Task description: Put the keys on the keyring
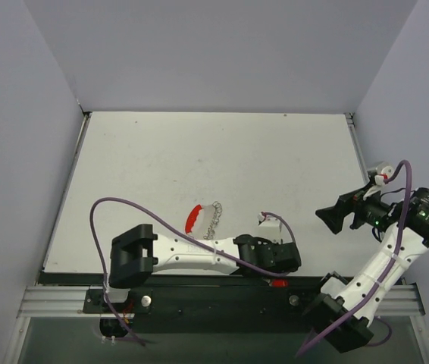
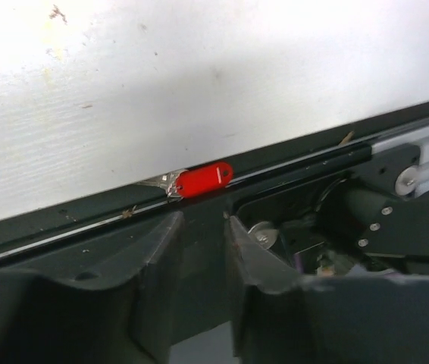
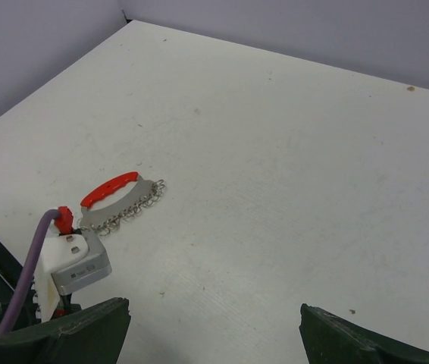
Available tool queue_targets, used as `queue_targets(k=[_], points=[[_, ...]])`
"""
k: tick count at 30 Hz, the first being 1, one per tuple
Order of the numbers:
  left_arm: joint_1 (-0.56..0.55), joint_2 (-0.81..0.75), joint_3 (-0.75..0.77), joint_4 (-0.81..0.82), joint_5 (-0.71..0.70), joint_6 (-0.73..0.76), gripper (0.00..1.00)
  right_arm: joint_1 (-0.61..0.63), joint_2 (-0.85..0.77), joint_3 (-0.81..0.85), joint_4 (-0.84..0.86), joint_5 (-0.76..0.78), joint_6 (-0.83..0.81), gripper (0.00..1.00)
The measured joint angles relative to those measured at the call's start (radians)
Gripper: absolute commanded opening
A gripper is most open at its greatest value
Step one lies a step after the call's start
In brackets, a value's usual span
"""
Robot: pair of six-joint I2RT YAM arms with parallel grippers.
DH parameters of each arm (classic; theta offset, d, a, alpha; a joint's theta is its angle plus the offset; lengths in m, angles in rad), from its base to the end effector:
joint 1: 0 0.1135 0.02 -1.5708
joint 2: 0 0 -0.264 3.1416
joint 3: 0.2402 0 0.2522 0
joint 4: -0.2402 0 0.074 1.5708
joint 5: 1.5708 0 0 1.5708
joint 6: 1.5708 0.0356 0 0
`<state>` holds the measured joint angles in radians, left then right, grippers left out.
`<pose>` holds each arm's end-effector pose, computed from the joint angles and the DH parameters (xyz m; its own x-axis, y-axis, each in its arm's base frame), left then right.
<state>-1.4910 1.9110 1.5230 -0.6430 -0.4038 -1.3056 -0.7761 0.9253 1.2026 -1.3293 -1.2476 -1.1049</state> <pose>0.0468 -0.4100 0.2337 -0.8870 -0.0409 -0.4600 0.1701 0.8972 -0.4077 0.1112 -0.0618 0.3751 -0.1774 -0.2235 -0.9584 -0.6045 0.7933 -0.0731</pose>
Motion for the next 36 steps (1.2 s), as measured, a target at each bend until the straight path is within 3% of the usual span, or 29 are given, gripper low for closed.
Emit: queue_targets(k=[3,4,14,30,36], points=[[0.000,0.064,0.061,-0.057,0.028,0.011,0.55,0.008,0.018,0.013,0.000,-0.001,0.009,1.00],[0.000,0.090,0.079,-0.066,0.041,0.013,0.66,0.011,0.024,0.016,0.001,-0.002,0.010,1.00],[0.002,0.211,0.083,-0.101,0.129,0.015,0.68,0.032,0.045,0.017,0.000,-0.010,0.014,1.00],[0.042,0.320,0.204,-0.162,0.229,0.005,0.66,0.033,0.085,0.026,0.001,-0.024,0.021,1.00],[0.060,0.359,0.266,-0.226,0.280,0.001,0.55,0.033,0.097,0.038,0.001,-0.034,0.024,1.00]])
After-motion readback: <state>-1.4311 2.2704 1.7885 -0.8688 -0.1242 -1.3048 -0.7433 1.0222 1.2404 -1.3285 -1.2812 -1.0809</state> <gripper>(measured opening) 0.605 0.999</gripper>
